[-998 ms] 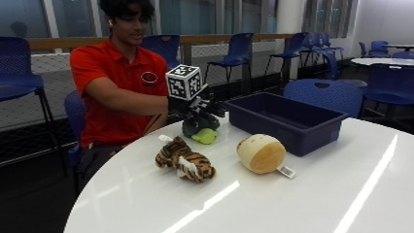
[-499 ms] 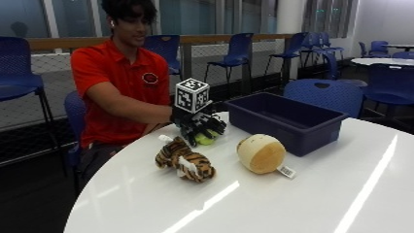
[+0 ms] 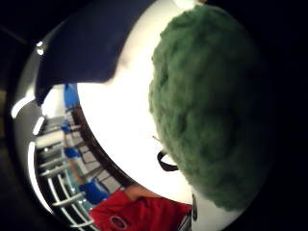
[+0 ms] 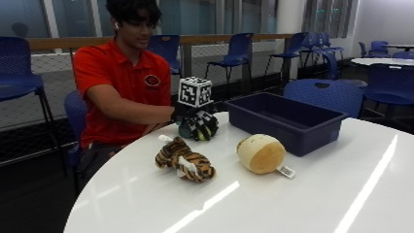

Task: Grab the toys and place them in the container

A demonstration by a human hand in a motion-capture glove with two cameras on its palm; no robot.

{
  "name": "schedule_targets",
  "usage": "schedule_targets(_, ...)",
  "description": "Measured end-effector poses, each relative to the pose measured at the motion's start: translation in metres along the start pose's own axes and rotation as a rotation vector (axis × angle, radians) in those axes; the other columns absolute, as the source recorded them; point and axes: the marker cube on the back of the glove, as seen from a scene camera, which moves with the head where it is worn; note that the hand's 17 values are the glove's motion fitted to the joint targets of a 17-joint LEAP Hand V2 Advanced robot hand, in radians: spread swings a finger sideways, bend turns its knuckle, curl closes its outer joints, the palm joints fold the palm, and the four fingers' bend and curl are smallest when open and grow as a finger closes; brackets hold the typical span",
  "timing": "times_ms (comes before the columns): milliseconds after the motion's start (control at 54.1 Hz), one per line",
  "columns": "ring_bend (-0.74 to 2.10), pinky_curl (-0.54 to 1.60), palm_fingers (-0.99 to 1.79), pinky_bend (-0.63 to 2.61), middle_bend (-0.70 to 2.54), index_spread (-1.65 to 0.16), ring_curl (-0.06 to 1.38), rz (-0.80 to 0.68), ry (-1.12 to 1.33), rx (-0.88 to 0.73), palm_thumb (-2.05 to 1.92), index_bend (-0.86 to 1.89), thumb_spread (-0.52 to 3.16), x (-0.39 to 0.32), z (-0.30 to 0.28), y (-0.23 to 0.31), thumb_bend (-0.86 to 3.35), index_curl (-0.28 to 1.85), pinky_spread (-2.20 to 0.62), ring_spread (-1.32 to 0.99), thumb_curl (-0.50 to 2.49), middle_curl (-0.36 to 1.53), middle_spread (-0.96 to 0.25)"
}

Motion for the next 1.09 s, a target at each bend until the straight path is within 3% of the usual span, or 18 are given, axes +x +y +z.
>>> schedule_targets(148, 0.66, 0.38, 0.89, 1.01, 0.41, -0.4, 0.32, -0.053, 0.078, 0.114, 0.5, 0.15, 1.2, -0.003, -0.007, -0.002, 0.19, 0.37, -0.4, -0.37, 0.44, 0.39, -0.36)
schedule_targets(351, 0.75, 0.38, 1.07, 0.95, 0.48, -0.42, 0.38, 0.001, -0.032, 0.088, 0.65, 0.19, 0.96, 0.03, -0.023, -0.016, 0.19, 0.43, -0.45, -0.48, 0.57, 0.46, -0.44)
schedule_targets(555, 0.78, 0.39, 1.08, 0.93, 0.5, -0.44, 0.41, 0.045, -0.097, 0.105, 0.68, 0.19, 0.81, 0.043, -0.086, -0.045, 0.17, 0.49, -0.47, -0.51, 0.67, 0.51, -0.48)
schedule_targets(795, 0.78, 0.4, 1.06, 0.93, 0.5, -0.46, 0.43, -0.018, -0.085, 0.178, 0.69, 0.18, 0.72, -0.005, -0.169, -0.103, 0.13, 0.58, -0.47, -0.52, 0.76, 0.57, -0.51)
schedule_targets(1091, 0.77, 0.41, 1.05, 0.94, 0.48, -0.49, 0.44, -0.074, -0.099, 0.216, 0.7, 0.17, 0.67, -0.083, -0.206, -0.166, 0.09, 0.68, -0.47, -0.52, 0.85, 0.64, -0.53)
